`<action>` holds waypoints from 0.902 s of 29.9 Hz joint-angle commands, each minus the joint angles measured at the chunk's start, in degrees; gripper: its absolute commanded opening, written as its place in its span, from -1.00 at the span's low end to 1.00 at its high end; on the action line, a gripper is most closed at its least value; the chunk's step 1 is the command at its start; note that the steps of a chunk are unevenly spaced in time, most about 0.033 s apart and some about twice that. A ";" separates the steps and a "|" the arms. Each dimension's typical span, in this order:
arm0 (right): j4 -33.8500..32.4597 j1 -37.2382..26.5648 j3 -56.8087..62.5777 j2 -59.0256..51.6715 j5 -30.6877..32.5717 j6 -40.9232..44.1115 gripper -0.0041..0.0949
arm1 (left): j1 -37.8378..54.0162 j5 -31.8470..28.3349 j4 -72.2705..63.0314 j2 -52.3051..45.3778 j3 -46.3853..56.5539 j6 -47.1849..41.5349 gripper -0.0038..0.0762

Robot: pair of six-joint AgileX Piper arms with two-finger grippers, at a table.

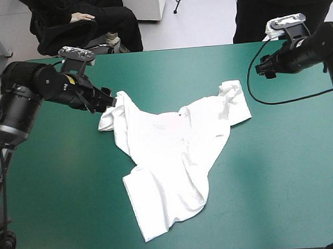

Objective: Fold the cloth

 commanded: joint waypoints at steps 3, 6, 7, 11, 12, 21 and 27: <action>1.10 -0.35 2.23 -8.57 -0.33 -0.94 0.52 | -4.04 3.54 -1.67 -8.57 4.90 -1.57 0.47; 0.97 -0.35 4.96 -11.21 -0.33 -0.94 0.52 | -7.86 3.54 -1.03 -10.69 11.41 -1.57 0.39; 0.97 -0.35 5.83 -11.77 -0.44 -0.94 0.52 | -9.19 3.54 -0.17 -10.68 13.70 -1.68 0.37; 0.97 -0.35 8.05 -12.65 -0.57 -0.94 0.52 | -12.66 -2.31 1.63 -9.78 22.82 -1.55 0.36; 0.97 -0.35 8.29 -12.65 -0.57 -0.94 0.52 | -12.89 -5.24 1.63 -9.54 25.28 -1.45 0.36; 0.98 -0.35 8.54 -12.89 -0.93 -0.94 0.52 | -12.55 -17.53 0.70 -4.73 39.78 -0.73 0.36; 0.98 -0.35 8.61 -12.89 -1.44 -1.46 0.41 | -12.55 -20.33 0.15 0.39 41.14 0.48 0.35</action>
